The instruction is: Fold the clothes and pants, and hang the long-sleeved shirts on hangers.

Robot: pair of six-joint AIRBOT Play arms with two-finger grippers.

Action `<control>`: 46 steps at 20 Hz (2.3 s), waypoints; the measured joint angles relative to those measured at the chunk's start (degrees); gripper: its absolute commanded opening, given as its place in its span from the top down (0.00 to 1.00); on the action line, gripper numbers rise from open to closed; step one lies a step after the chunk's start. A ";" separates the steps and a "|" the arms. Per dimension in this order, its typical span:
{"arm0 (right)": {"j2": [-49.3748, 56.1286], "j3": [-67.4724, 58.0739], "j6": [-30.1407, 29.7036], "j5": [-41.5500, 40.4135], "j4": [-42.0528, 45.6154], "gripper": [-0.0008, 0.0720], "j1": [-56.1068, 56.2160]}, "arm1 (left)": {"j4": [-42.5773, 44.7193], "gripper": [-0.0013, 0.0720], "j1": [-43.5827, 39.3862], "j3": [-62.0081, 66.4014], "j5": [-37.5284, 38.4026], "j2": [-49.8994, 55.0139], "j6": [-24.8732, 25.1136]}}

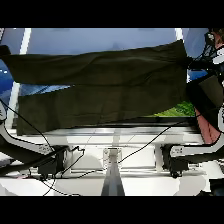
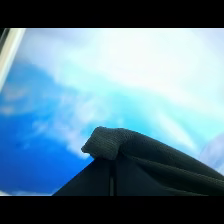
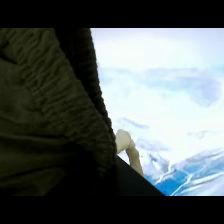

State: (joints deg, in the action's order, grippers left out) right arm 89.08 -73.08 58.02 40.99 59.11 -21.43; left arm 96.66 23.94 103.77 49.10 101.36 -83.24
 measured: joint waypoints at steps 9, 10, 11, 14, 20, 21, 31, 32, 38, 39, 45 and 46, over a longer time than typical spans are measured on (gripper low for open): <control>0.28 -0.02 0.00 -10.84 -2.45 0.31 -0.02 | -4.46 0.00 -4.85 0.00 -20.06 6.69 0.04; 0.26 -0.07 0.00 -11.56 -2.73 0.25 -0.04 | -4.61 0.02 -5.46 0.00 -21.27 7.13 0.02; 0.33 -0.04 0.00 -11.67 -2.71 0.25 -0.02 | -4.90 0.02 -5.97 0.00 -22.18 7.37 0.00; 0.33 -0.04 0.00 -12.37 -2.82 0.25 0.00 | -5.31 0.02 -6.95 0.00 -23.32 7.10 0.04; -1.57 -0.11 -0.02 -10.36 -1.03 0.28 -0.02 | -4.87 0.54 -6.99 0.02 -14.34 0.46 0.02; -2.38 -0.11 -0.02 -8.70 -0.04 0.29 -0.02 | -3.89 0.83 -6.86 0.02 -10.64 -1.16 0.02; -11.93 0.22 -0.04 13.14 16.79 0.74 -0.15 | 5.88 0.96 -1.01 -2.60 35.41 -11.08 0.50; -12.22 0.72 -0.04 15.45 18.27 0.74 -0.50 | 4.90 0.96 0.20 -4.44 38.56 -12.41 0.72; -12.92 6.56 -0.02 20.90 19.93 0.74 -4.57 | -3.45 0.96 12.11 -26.53 42.36 -27.34 6.69; -12.92 7.48 -0.02 21.31 19.96 0.74 -5.03 | -5.62 0.96 15.32 -31.39 41.77 -30.08 8.59; -12.98 9.64 -0.02 21.20 17.81 0.74 -5.99 | -17.51 0.18 34.73 -54.12 34.60 -39.12 16.55; -12.98 9.75 -0.02 20.98 17.38 0.74 -6.03 | -18.21 0.18 37.07 -56.74 33.35 -39.63 17.33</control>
State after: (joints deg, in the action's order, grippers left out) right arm 76.09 -63.33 58.00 61.98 76.49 -27.46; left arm 78.46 61.01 47.03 82.46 61.73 -65.91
